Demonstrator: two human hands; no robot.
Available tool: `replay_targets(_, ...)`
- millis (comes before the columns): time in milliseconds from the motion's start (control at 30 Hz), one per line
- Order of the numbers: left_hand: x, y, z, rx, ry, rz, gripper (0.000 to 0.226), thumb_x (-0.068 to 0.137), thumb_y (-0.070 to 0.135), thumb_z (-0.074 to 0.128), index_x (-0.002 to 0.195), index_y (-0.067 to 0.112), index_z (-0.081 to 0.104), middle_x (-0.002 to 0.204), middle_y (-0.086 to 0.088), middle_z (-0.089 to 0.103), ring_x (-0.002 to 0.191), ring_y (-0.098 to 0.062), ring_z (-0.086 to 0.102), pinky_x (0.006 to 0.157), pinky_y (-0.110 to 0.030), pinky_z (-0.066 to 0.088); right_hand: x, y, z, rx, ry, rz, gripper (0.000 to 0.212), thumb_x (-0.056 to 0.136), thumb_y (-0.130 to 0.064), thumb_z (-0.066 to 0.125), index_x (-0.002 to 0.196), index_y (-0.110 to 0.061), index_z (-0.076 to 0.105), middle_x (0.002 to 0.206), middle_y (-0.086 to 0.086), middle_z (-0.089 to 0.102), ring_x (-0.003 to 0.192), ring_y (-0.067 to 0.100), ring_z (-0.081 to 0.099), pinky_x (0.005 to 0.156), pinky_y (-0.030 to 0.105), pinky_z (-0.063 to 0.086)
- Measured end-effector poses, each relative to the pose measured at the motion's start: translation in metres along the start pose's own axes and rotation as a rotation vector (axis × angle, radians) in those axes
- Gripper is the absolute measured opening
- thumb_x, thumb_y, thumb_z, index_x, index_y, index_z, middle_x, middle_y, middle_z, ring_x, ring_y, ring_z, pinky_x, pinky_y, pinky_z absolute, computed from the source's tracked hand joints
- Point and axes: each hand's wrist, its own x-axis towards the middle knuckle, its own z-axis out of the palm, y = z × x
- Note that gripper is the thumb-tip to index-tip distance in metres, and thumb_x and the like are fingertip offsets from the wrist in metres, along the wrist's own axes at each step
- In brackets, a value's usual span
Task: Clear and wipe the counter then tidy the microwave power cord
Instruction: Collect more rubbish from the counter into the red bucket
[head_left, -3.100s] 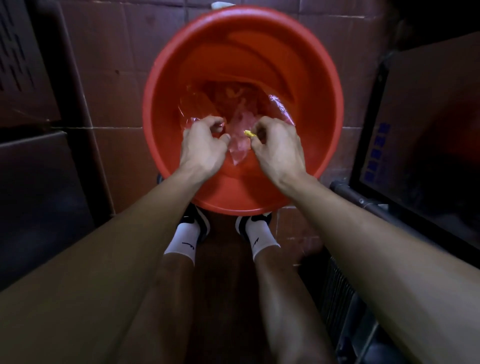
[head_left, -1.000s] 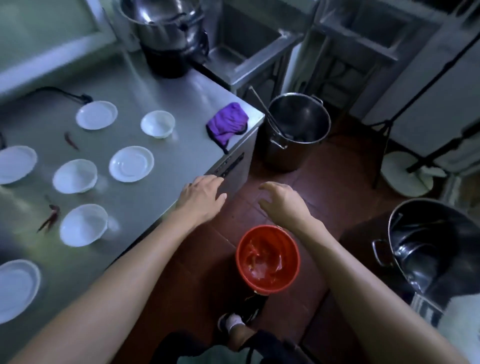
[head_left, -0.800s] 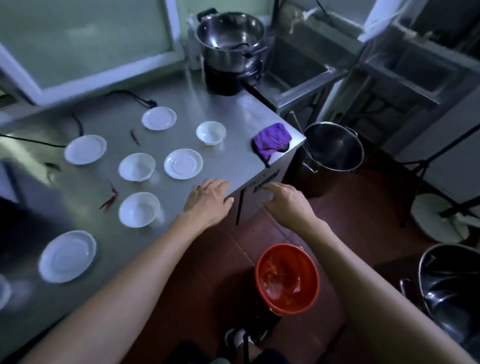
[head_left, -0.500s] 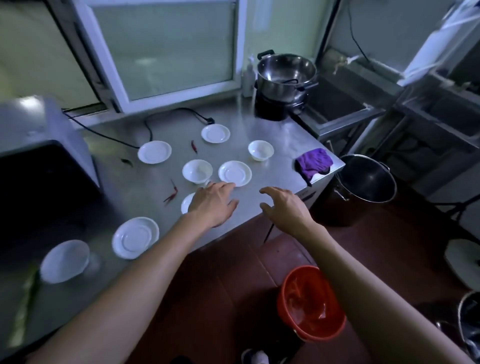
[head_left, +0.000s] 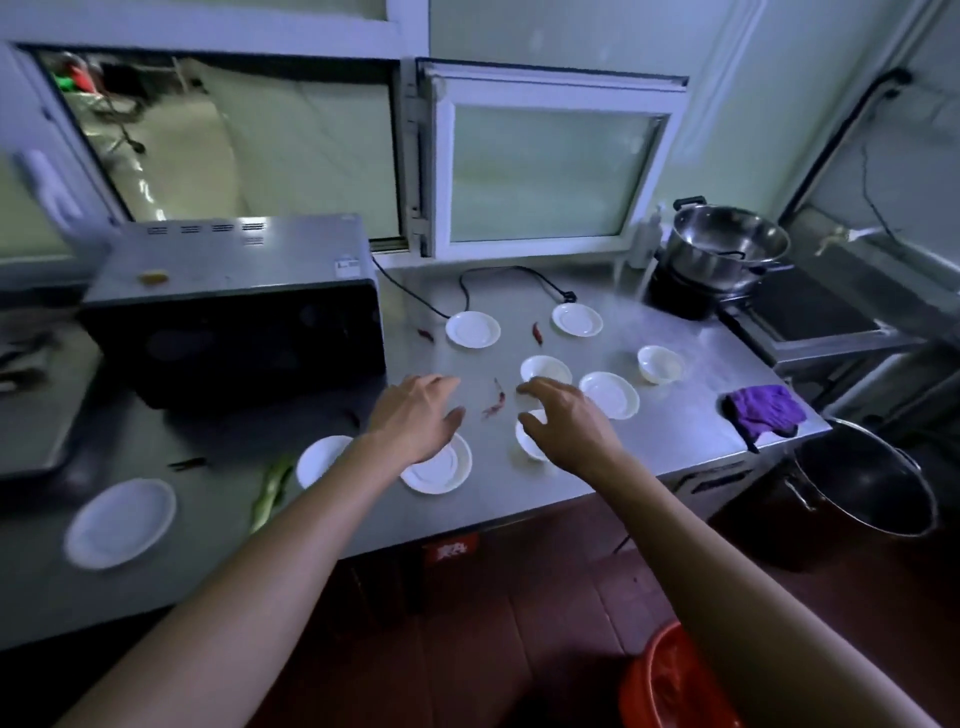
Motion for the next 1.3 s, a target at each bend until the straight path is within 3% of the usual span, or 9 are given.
replay_targets(300,-0.071,-0.119,-0.031,-0.036,0.117,-0.33,0.05,0.095,0.046,0.053,0.14,0.023,0.051,0.137,0.0,0.057,0.121,-0.026,0.053,0.096,-0.043,0.046,0.074,-0.117,0.053,0.038,-0.081,-0.323,0.039,0.095,-0.026,0.061,0.133,-0.018,0.058,0.14,0.001,0.057,0.127,0.025,0.052,0.103,0.043,0.045)
replay_targets(600,-0.09,-0.226,-0.055,0.004,0.174,-0.577,0.049,0.094,0.044,0.055,0.138,0.023,0.053,0.135,0.0,0.059,0.121,-0.027,0.055,0.094,-0.042,0.049,0.159,-0.208,0.116,0.177,-0.086,-0.553,0.034,0.085,-0.016,0.069,0.119,-0.011,0.069,0.125,0.005,0.067,0.114,0.028,0.061,0.091,0.044,0.053)
replay_targets(800,-0.057,-0.275,-0.074,0.064,0.178,-0.617,0.045,0.092,0.041,0.057,0.133,0.021,0.056,0.131,-0.001,0.062,0.117,-0.028,0.058,0.092,-0.041,0.05,0.226,-0.237,0.142,0.241,-0.075,-0.633,0.032,0.081,-0.014,0.069,0.114,-0.011,0.07,0.115,0.006,0.07,0.101,0.032,0.065,0.081,0.046,0.055)
replay_targets(1300,-0.002,-0.336,-0.099,0.099,0.174,-0.725,0.043,0.096,0.038,0.055,0.135,0.021,0.056,0.132,0.0,0.06,0.119,-0.025,0.055,0.092,-0.042,0.05,0.33,-0.291,0.161,0.387,-0.123,-0.763,0.029,0.088,-0.012,0.065,0.116,-0.01,0.069,0.118,0.009,0.069,0.106,0.033,0.063,0.087,0.044,0.053)
